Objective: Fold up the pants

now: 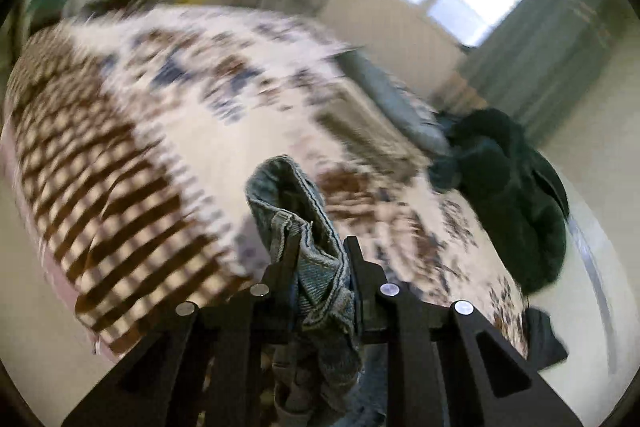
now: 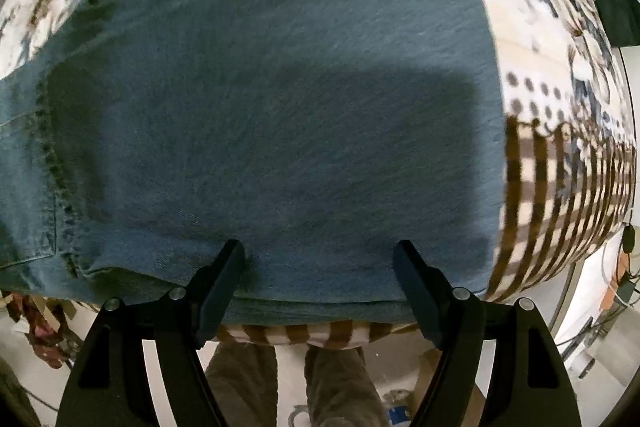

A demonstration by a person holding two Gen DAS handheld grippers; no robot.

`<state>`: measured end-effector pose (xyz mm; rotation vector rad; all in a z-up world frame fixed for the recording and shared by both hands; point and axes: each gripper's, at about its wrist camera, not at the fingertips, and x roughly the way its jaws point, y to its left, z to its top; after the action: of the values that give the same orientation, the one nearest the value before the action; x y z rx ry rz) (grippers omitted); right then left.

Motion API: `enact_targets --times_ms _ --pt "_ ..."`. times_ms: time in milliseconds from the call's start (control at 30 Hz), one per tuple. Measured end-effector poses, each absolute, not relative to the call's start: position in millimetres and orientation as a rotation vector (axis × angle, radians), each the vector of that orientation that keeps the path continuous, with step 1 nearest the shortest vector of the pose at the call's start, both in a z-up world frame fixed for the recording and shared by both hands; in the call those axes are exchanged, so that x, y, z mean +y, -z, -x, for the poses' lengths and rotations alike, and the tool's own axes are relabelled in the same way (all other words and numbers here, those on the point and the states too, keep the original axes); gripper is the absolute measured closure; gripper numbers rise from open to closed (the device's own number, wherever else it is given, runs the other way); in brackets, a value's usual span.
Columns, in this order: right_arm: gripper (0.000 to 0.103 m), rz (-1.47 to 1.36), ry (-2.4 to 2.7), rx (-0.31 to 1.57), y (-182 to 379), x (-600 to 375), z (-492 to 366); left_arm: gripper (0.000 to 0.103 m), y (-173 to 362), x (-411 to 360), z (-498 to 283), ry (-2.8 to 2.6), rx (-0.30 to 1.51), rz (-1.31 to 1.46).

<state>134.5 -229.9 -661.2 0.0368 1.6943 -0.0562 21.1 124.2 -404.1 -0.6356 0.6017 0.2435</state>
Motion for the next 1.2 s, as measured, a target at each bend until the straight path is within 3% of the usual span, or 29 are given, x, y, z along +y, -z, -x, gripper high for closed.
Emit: enact_targets --times_ms 300,500,600,633,700,767,933,1100,1133,1200 --pt "0.024 -0.217 0.086 1.624 640 -295 -137 0.086 343 -19 -61 0.077 0.651 0.487" --pt "0.024 -0.284 0.133 1.587 622 -366 -124 0.089 377 -153 -93 0.362 0.845 0.420" --pt "0.024 -0.347 0.135 1.595 621 -400 -119 0.088 404 -182 -108 0.407 1.014 0.401" --pt "0.024 -0.380 0.126 1.589 620 -410 -118 0.084 410 -182 -112 0.398 1.056 0.400" --pt "0.024 -0.460 0.082 1.562 616 -423 -114 0.065 418 -173 -117 0.326 1.105 0.368" --pt "0.024 -0.569 0.004 1.530 611 -427 -119 0.027 426 -144 -127 0.223 1.134 0.337" --pt "0.024 -0.706 -0.172 1.479 614 -386 -153 0.025 456 -86 -138 0.001 1.212 0.254" --pt "0.024 -0.573 -0.224 1.660 669 -328 -181 0.025 487 -30 -135 -0.143 1.290 0.322" --pt "0.028 -0.555 -0.200 1.654 669 -321 -183 0.025 494 -20 -134 -0.166 1.316 0.355" --pt "0.064 -0.524 -0.218 1.625 656 -310 -180 0.025 500 -12 -128 -0.190 1.336 0.386"
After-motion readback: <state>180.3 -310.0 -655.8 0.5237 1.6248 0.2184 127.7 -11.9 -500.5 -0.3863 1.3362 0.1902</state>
